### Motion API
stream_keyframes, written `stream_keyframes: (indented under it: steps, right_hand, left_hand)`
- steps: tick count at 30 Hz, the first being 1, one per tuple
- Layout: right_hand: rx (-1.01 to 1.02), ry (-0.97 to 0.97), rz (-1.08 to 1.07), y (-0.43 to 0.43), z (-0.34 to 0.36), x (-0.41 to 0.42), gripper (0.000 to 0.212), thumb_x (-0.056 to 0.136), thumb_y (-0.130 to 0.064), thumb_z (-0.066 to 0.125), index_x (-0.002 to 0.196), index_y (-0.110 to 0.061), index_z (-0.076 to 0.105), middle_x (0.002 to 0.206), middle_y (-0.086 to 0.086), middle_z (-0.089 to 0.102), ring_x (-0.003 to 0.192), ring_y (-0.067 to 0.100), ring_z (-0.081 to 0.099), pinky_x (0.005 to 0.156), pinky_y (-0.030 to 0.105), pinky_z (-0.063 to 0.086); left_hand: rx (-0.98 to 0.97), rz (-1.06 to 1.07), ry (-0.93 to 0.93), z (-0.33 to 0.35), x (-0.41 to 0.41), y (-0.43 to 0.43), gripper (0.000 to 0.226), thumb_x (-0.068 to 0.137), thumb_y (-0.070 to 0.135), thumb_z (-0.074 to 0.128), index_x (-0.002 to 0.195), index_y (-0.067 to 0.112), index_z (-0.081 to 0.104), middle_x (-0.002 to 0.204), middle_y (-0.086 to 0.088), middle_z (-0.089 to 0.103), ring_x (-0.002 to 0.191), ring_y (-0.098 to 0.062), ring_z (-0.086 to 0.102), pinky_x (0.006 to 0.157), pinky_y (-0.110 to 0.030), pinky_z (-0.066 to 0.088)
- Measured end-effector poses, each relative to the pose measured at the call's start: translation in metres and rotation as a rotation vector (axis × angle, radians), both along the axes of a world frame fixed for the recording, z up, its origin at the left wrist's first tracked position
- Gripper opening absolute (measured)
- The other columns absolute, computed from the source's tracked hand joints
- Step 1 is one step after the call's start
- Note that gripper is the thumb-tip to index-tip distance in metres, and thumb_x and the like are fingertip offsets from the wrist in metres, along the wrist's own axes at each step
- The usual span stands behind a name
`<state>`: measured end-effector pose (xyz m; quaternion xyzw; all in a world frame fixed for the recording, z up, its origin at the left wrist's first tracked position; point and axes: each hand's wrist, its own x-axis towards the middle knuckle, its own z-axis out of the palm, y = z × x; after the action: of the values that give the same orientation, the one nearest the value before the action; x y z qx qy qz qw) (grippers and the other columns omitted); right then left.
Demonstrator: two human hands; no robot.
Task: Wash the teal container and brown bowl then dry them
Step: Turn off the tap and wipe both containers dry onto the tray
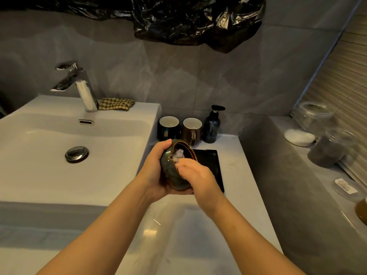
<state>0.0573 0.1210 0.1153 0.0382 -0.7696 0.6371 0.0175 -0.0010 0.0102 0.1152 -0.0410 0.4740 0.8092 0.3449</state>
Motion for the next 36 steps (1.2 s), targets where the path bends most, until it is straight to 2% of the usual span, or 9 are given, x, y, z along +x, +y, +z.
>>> stream_keyframes:
  steps: [5,9,14,18,20,23,27,30,36]
  right_hand:
    - [0.929,0.143,-0.090,0.009,-0.001,0.001,0.043,0.094,-0.035,0.028,0.072,-0.014,0.058,0.080,-0.003,0.061,0.086,0.010,0.052,0.104,0.031,0.022]
    - [0.635,0.114,-0.129,0.002,0.003,0.003,0.032,0.096,-0.034,0.031,0.121,-0.030,0.051,0.116,-0.018,0.054,0.120,0.009,0.042,0.118,0.035,0.013]
    - [-0.162,-0.106,-0.117,-0.001,0.011,-0.001,0.020,0.091,-0.010,0.054,0.099,-0.027,0.050,0.091,-0.017,0.068,0.092,0.003,0.062,0.075,0.022,0.056]
    - [0.018,-0.131,-0.015,0.004,0.015,0.004,0.014,0.092,-0.011,0.050,0.094,-0.024,0.054,0.086,-0.009,0.062,0.096,0.014,0.057,0.083,0.029,0.054]
    - [0.499,-0.079,0.008,0.008,0.015,0.003,0.018,0.094,-0.018,0.040,0.096,-0.027,0.055,0.091,-0.006,0.063,0.103,0.015,0.048,0.117,0.041,0.020]
    - [0.993,0.112,-0.083,0.008,0.010,-0.002,0.028,0.097,-0.019,0.030,0.114,-0.025,0.052,0.109,-0.004,0.063,0.110,0.012,0.051,0.118,0.040,-0.011]
    - [0.690,0.174,-0.113,-0.001,0.002,-0.008,0.037,0.097,-0.015,0.038,0.133,-0.020,0.046,0.131,-0.004,0.050,0.126,0.008,0.033,0.119,0.038,-0.002]
    - [0.209,0.047,-0.123,-0.004,0.002,-0.008,0.037,0.092,-0.008,0.049,0.126,-0.021,0.055,0.121,-0.006,0.050,0.119,0.015,0.045,0.111,0.040,0.034]
    - [0.234,-0.112,0.062,0.012,0.001,-0.001,0.022,0.092,-0.014,0.052,0.105,-0.025,0.067,0.123,0.003,0.052,0.108,0.003,0.043,0.075,0.002,0.043]
  left_hand:
    - [-0.009,0.026,0.027,-0.006,0.005,0.001,0.046,0.081,0.054,0.046,0.094,0.017,0.071,0.092,-0.010,0.074,0.085,-0.027,0.066,0.067,-0.044,0.054]
    - [0.005,0.033,0.072,-0.005,0.009,0.006,0.044,0.084,0.051,0.043,0.094,0.019,0.071,0.090,-0.006,0.074,0.079,-0.021,0.069,0.058,-0.038,0.054]
    - [-0.003,0.026,0.084,-0.002,0.011,0.008,0.039,0.084,0.050,0.044,0.084,0.022,0.072,0.084,-0.005,0.074,0.077,-0.022,0.069,0.065,-0.044,0.056]
    - [0.001,0.070,0.077,-0.002,0.004,0.000,0.042,0.082,0.051,0.046,0.083,0.019,0.073,0.084,-0.009,0.073,0.080,-0.026,0.067,0.071,-0.048,0.055]
    - [-0.008,0.085,0.074,-0.005,0.005,-0.002,0.042,0.081,0.051,0.047,0.083,0.018,0.073,0.084,-0.009,0.074,0.081,-0.026,0.066,0.067,-0.046,0.055]
    - [-0.017,0.047,0.093,-0.007,0.008,0.000,0.044,0.083,0.050,0.043,0.077,0.022,0.077,0.088,-0.006,0.075,0.080,-0.023,0.068,0.066,-0.042,0.055]
    - [-0.010,0.028,0.087,-0.006,0.010,0.004,0.044,0.084,0.051,0.043,0.076,0.025,0.077,0.086,-0.004,0.075,0.075,-0.020,0.071,0.063,-0.040,0.054]
    - [-0.034,0.005,0.086,-0.007,0.010,0.004,0.042,0.083,0.052,0.045,0.088,0.022,0.074,0.091,-0.006,0.074,0.082,-0.022,0.069,0.066,-0.042,0.055]
    - [-0.024,0.022,0.069,-0.013,0.009,-0.001,0.044,0.080,0.052,0.049,0.094,0.017,0.072,0.091,-0.010,0.073,0.088,-0.027,0.066,0.073,-0.046,0.054]
